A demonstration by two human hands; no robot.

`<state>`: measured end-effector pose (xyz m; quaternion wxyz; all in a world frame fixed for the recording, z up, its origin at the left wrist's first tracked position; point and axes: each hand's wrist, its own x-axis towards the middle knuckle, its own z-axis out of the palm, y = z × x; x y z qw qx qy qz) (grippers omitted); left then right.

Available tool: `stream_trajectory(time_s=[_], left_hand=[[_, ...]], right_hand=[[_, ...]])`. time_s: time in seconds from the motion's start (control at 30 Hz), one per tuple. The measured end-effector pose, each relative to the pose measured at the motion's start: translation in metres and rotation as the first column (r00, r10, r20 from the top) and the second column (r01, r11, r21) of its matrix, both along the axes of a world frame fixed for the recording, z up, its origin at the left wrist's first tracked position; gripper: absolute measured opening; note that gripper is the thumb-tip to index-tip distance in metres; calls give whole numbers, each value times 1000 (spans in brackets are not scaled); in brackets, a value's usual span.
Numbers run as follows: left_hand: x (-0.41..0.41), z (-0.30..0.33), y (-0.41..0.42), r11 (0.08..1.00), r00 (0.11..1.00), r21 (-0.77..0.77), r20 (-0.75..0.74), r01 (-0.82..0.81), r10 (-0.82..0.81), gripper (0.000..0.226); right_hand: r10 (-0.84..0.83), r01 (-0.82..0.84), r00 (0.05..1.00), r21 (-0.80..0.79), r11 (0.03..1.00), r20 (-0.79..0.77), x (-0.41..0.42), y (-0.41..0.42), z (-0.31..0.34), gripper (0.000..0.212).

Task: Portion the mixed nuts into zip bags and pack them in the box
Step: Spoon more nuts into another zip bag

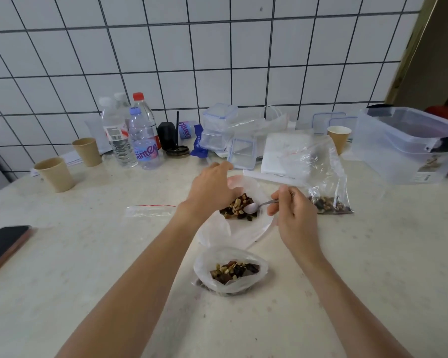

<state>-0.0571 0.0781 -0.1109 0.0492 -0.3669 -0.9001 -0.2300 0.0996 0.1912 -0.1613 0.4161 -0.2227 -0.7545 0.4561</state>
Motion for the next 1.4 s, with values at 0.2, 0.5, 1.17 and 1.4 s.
stream_trajectory(time_s=[0.2, 0.5, 1.17, 1.4], left_hand=[[-11, -7, 26, 996, 997, -80, -72, 35, -41, 21], [-12, -22, 10, 965, 985, 259, -173, 48, -3, 19], [5, -59, -43, 971, 956, 48, 192, -233, 220, 35], [9, -70, -47, 940, 965, 299, 245, -162, 89, 14]], right_hand=[[-45, 18, 994, 257, 966, 96, 7, 6, 10, 33], [-129, 34, 975, 448, 893, 183, 12, 4, 16, 34], [79, -72, 991, -69, 995, 106, -1, 11, -5, 29], [144, -102, 985, -354, 930, 95, -3, 12, -7, 31]])
